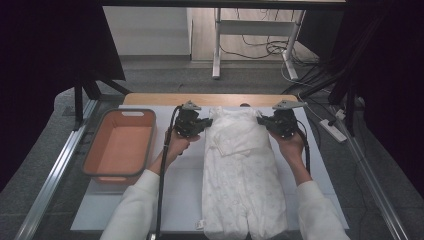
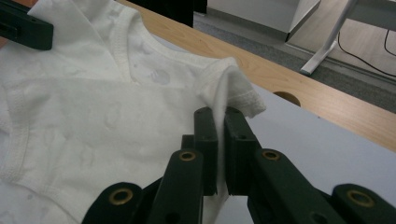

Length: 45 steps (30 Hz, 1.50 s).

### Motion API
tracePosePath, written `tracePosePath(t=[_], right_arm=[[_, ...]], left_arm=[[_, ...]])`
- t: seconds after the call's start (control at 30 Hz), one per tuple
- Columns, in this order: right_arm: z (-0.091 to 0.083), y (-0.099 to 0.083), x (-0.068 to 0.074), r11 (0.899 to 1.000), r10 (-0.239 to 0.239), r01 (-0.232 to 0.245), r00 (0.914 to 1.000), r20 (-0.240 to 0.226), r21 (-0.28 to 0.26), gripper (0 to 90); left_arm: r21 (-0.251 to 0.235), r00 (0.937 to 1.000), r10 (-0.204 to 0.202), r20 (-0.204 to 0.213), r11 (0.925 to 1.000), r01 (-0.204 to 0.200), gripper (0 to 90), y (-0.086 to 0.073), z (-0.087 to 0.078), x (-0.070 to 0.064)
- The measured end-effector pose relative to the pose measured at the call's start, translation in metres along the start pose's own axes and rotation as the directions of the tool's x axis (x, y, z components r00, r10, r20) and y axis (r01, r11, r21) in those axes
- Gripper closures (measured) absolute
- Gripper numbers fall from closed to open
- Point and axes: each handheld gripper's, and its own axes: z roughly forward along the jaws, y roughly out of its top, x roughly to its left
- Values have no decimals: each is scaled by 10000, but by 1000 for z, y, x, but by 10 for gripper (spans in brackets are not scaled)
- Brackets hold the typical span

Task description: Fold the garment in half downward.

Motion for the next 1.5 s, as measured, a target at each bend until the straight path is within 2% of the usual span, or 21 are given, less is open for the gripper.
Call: tracePosePath(t=[0.33, 0.6, 0.77, 0.87, 1.0, 1.13, 1.2, 1.33, 1.5], right_arm=[[1, 4, 3, 9999, 11, -10, 10000, 32, -164, 851], [-1, 10, 5, 9988, -22, 31, 9998, 196, -486, 853], [-1, 13, 5, 9988, -53, 63, 9998, 202, -485, 853], [-2, 18, 4, 9982, -57, 73, 9996, 273, -594, 854], [-7, 30, 2, 9961, 69, -19, 9984, 566, -881, 855], [-15, 43, 1, 9932, 22, 66, 9972, 749, -1163, 855], [-16, 45, 1, 9925, 6, 88, 9970, 773, -1218, 855], [-14, 40, 0, 9940, 110, -30, 9973, 730, -1093, 855], [-13, 41, -2, 9939, 138, -42, 9961, 866, -1100, 856]], left_arm=[[31, 9999, -41, -152, 10000, 41, 875, 1, -3, 6], [-115, 9998, -203, -84, 9997, 202, 875, 9, -7, 13], [-181, 9997, -208, -105, 9996, 206, 875, 13, -10, 16], [-181, 9997, -187, -161, 9997, 184, 875, 18, -13, 19], [-411, 9999, -34, -157, 9992, 27, 875, 34, -20, 24], [-632, 9997, 121, -221, 9979, -135, 875, 47, -27, 23], [-608, 9996, 214, -207, 9979, -227, 875, 47, -27, 22], [-457, 9998, 130, -155, 9989, -136, 875, 44, -24, 24], [-474, 9993, 195, -320, 9987, -210, 875, 48, -23, 23]])
